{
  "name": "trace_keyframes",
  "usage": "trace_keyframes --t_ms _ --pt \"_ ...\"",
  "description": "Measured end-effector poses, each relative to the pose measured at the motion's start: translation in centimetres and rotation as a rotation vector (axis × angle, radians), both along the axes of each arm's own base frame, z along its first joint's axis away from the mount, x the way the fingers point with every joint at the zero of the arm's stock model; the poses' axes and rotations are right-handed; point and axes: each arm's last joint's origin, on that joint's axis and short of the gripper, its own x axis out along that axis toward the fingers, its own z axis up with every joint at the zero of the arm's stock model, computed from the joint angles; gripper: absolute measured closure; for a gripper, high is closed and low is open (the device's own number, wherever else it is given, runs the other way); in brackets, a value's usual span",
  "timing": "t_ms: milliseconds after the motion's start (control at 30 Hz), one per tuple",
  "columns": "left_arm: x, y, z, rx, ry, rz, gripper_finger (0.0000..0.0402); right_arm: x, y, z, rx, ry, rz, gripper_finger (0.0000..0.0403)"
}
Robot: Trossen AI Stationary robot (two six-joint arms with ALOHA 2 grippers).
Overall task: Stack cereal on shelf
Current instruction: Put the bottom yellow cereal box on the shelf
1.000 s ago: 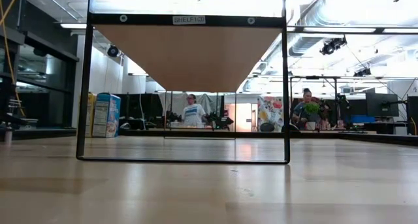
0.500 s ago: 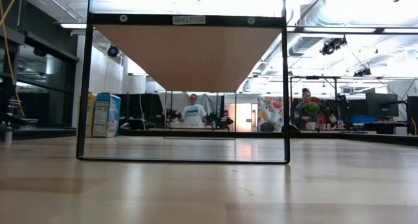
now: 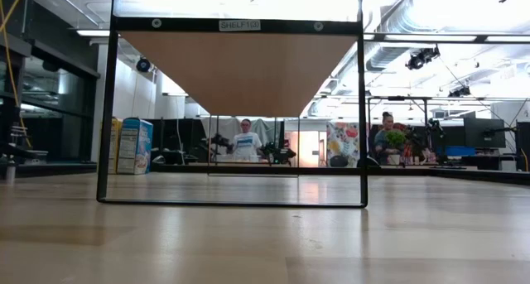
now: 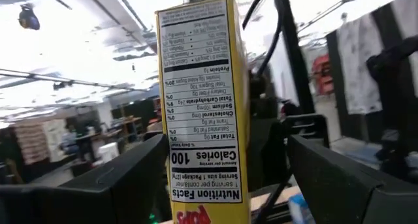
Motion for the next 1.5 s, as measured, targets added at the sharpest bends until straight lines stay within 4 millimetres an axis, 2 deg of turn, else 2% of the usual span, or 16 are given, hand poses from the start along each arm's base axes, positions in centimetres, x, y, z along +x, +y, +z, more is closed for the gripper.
trace_keyframes --t_ms 333,567,900,1133,1267,1500 --pt "0.0 0.1 0.0 0.007 0.001 0.029 0.0094 -0.1 0.6 -0.7 -0.018 0.067 0.019 0.0277" --pt "0.1 -0.1 -0.6 -0.058 0.074 -0.058 0.0094 0.0 0.5 -0.8 -0.022 0.075 0.026 0.0277" --pt "1.4 -0.3 -1.7 -0.077 0.106 -0.064 0.0094 0.3 -0.6 -1.8 0.063 0.157 0.044 0.0277" --pt "1.5 -0.3 -1.7 -0.080 0.103 -0.057 0.0099 0.3 -0.7 -2.1 0.072 0.185 0.049 0.0277" --pt "1.5 -0.3 -1.7 -0.087 0.100 -0.036 0.0133 0.3 -0.6 -2.3 0.086 0.207 0.072 0.0277" --pt "1.5 -0.2 -1.8 -0.087 0.106 -0.013 0.0240 0.3 -0.7 -2.3 0.089 0.204 0.067 0.0276"
